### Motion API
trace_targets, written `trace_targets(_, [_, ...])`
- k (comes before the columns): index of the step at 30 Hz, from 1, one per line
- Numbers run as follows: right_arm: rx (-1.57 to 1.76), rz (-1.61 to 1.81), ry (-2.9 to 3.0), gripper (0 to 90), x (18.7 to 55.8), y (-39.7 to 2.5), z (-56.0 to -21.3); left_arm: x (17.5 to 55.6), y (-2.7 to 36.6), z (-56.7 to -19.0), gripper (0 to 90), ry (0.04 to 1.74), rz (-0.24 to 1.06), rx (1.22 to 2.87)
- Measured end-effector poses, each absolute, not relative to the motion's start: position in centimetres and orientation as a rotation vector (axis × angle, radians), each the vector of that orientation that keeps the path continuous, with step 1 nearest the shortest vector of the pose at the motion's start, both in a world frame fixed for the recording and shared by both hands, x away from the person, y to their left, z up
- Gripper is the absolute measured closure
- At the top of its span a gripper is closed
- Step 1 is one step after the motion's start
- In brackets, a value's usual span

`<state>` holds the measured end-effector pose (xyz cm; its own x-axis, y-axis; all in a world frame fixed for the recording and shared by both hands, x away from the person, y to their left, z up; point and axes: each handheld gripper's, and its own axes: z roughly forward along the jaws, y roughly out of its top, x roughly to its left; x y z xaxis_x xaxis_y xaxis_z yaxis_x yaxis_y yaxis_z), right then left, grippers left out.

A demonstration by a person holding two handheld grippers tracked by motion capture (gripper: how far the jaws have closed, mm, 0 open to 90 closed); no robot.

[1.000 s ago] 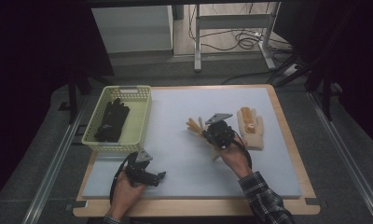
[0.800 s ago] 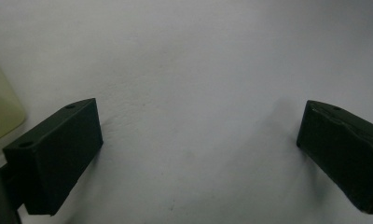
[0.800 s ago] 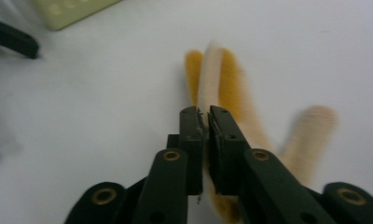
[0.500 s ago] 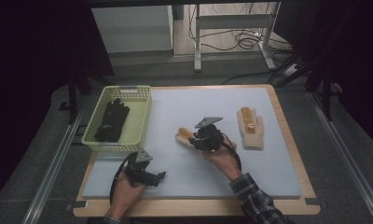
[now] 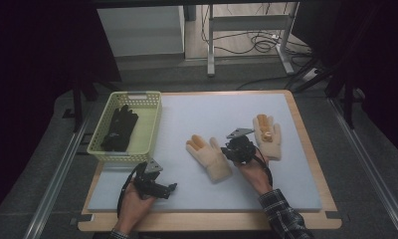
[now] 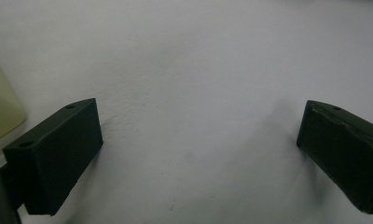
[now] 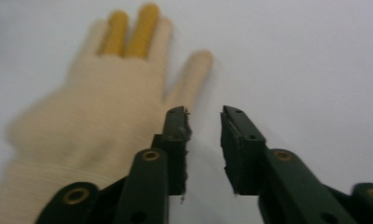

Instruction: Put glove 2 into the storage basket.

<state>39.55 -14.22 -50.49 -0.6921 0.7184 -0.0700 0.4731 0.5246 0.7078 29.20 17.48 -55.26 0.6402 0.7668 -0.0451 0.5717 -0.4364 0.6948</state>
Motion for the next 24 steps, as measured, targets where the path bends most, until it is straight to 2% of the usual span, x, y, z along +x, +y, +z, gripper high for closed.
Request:
trace_targets(6, [1.008, 0.966, 2.472, 77.0, 38.5, -15.1, -52.5, 29.2, 17.5, -55.3, 0.3, 1.038, 0.363, 2.166])
trace_targets(12, [0.964, 1.064, 2.531, 76.9, 35.6, -14.7, -52.8, 29.2, 17.5, -55.3, 0.3, 1.038, 0.363, 2.167])
trace_targets(18, [0.881, 1.115, 2.584, 74.3, 33.3, -13.1, -53.1, 29.2, 17.5, -55.3, 0.3, 1.038, 0.363, 2.167])
trace_targets(24, [0.923, 1.107, 2.560, 69.1, 34.1, -14.2, -52.8, 29.2, 17.5, -55.3, 0.3, 1.038, 0.362, 2.167])
